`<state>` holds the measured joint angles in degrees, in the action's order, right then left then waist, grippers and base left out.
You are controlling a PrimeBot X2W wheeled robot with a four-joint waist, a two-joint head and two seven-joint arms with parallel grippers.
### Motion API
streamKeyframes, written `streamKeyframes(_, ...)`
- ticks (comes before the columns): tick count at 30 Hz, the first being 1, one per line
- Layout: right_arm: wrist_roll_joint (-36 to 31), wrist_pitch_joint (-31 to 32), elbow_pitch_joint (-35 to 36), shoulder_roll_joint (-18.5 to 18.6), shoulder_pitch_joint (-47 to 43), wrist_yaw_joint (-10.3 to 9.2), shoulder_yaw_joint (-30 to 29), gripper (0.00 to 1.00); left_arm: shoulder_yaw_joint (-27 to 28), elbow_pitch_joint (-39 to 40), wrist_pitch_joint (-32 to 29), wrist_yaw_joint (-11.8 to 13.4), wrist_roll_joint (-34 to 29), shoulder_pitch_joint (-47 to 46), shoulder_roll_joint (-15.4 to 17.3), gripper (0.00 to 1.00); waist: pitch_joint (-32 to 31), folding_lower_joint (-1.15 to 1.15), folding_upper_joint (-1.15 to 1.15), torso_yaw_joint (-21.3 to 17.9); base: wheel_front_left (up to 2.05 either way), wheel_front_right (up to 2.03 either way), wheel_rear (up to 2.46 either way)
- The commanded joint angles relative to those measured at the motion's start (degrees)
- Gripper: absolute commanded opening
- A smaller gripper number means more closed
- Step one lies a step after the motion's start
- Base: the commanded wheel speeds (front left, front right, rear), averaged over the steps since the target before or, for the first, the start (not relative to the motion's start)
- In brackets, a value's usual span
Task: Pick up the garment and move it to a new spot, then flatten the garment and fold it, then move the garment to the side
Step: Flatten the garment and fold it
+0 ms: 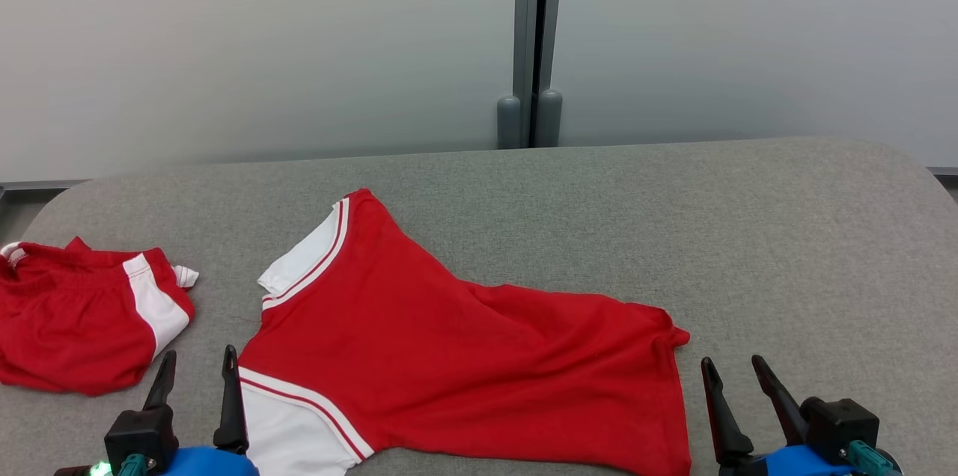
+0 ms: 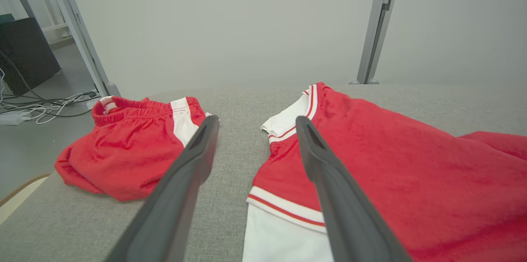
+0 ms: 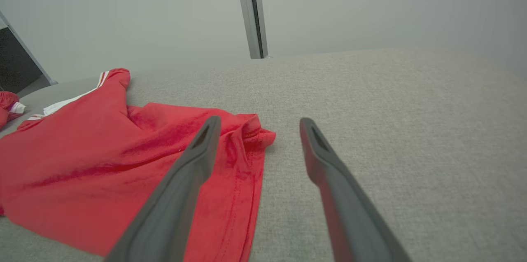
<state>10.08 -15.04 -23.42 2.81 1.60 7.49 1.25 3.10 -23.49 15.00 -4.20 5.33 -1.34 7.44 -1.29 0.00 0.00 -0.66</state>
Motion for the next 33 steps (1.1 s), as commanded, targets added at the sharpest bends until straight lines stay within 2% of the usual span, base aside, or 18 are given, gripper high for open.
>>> streamKeyframes(1,0.27,-0.21,-0.21,0.16,-0.51,0.01,0.08,1.0,0.37,-0.12,0.26,-0.23,-0.49,-0.73,0.15,1.0,0.01,0.0,0.0,0.06,0.0,0.0,0.0)
streamKeyframes(14,0.31,-0.21,-0.58,0.16,-0.43,0.01,0.15,1.0,1.08,-1.18,0.26,-0.87,-1.68,-0.89,-0.14,1.0,0.1,0.0,0.0,0.52,0.0,0.0,0.0)
streamKeyframes(22,1.52,-0.21,-1.65,0.13,-4.11,0.01,0.21,1.0,-0.46,-7.46,0.22,-1.76,-1.31,0.53,-0.57,1.0,-0.09,0.0,0.0,1.82,0.0,0.0,0.0)
streamKeyframes(33,4.35,-0.21,-5.19,0.17,-5.85,0.01,4.94,1.0,-0.41,-14.94,0.22,-2.44,0.46,0.49,-0.81,1.0,1.58,0.0,0.0,1.82,0.0,0.0,0.0)
